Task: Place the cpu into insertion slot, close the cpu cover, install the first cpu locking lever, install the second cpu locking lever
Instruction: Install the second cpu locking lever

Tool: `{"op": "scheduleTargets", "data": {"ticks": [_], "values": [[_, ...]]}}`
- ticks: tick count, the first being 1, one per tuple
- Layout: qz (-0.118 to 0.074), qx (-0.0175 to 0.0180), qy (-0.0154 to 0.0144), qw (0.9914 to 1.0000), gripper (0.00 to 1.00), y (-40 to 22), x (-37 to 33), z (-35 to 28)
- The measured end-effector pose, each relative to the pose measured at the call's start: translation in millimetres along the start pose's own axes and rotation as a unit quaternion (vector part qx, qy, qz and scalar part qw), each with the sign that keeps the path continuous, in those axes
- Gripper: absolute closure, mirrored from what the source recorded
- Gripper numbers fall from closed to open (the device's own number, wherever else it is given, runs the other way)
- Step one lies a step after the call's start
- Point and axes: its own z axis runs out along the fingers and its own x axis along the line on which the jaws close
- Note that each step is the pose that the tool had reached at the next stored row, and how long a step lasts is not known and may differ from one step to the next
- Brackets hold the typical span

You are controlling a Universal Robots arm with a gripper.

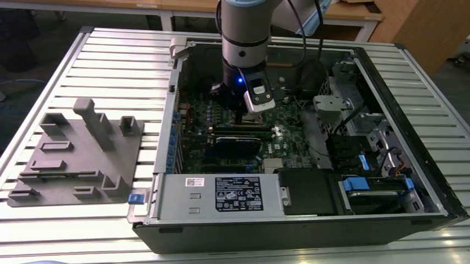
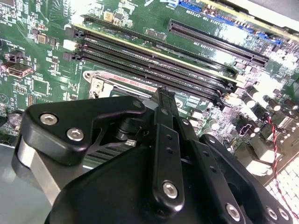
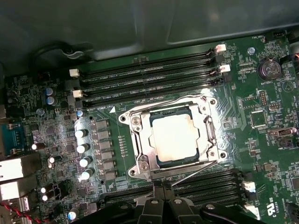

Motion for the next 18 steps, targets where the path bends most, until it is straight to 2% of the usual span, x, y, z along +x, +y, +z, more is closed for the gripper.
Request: {"op": "scheduleTargets", "data": {"ticks": [18], "values": [[0.000, -0.0002, -0.0001, 1.00000, 0.89, -0.2, 1.2, 1.0]]}}
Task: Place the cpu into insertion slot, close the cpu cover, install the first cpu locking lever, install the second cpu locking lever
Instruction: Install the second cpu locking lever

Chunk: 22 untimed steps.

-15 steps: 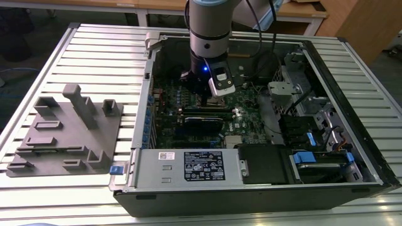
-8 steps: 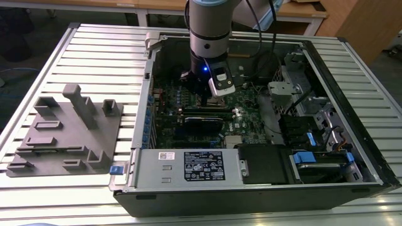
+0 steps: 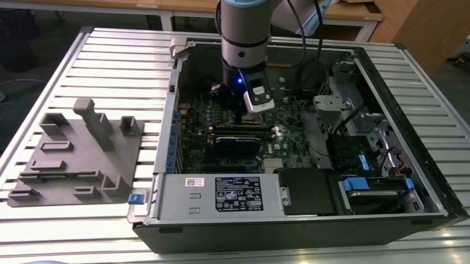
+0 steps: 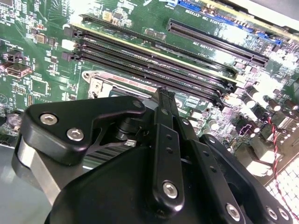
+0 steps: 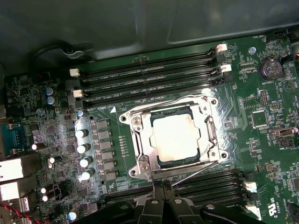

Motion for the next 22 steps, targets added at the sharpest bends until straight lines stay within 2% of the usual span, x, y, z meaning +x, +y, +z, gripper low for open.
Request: {"op": "scheduleTargets", "data": {"ticks": [7, 15, 20, 22], "values": [[0.000, 0.0001, 0.0000, 1.00000, 0.89, -1.7, 7.8, 2.2], [0.000, 0.0001, 0.0000, 1.00000, 0.89, -2.9, 11.2, 13.4], [0.000, 0.0001, 0.0000, 1.00000, 0.89, -2.9, 11.4, 13.8], [0.000, -0.0015, 0.0003, 1.00000, 0.89, -3.1, 11.9, 13.9]]}}
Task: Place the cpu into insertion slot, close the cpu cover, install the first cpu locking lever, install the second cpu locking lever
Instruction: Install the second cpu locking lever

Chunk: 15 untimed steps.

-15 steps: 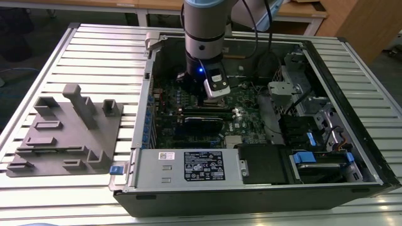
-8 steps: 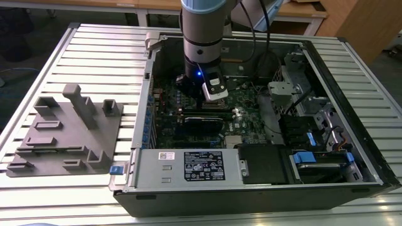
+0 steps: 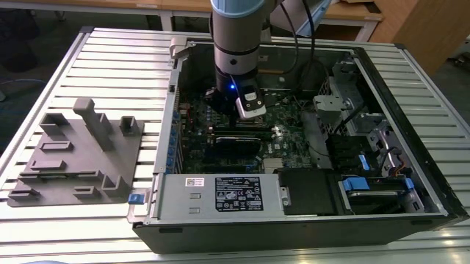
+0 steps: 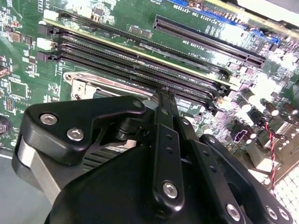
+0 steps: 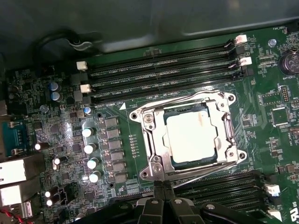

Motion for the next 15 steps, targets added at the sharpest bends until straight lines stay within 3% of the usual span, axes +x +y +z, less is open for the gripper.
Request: {"op": "scheduleTargets", "data": {"ticks": [8, 15], "values": [[-0.004, -0.0007, 0.0003, 0.99999, 0.89, -0.6, 2.2, 0.2], [-0.030, -0.0016, 0.0017, 0.99956, 0.89, -0.8, 2.9, 1.5]]}}
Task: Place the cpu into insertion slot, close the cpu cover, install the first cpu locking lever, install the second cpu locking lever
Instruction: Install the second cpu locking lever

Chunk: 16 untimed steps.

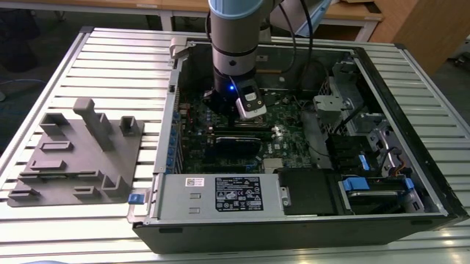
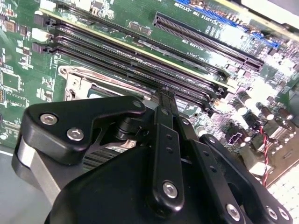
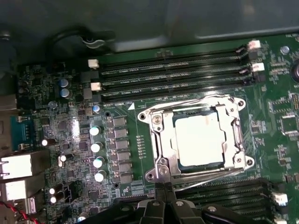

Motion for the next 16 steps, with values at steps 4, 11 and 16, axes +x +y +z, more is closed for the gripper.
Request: {"op": "scheduleTargets", "data": {"ticks": [4, 11, 16], "values": [[-0.001, -0.0002, 0.0000, 1.00000, 0.89, 0.0, -0.1, 0.1], [-0.013, -0.0007, 0.0007, 0.99992, 0.89, 0.0, 0.0, 0.1], [-0.038, -0.0018, 0.0020, 0.99928, 0.89, 0.0, 0.0, 0.4]]}}
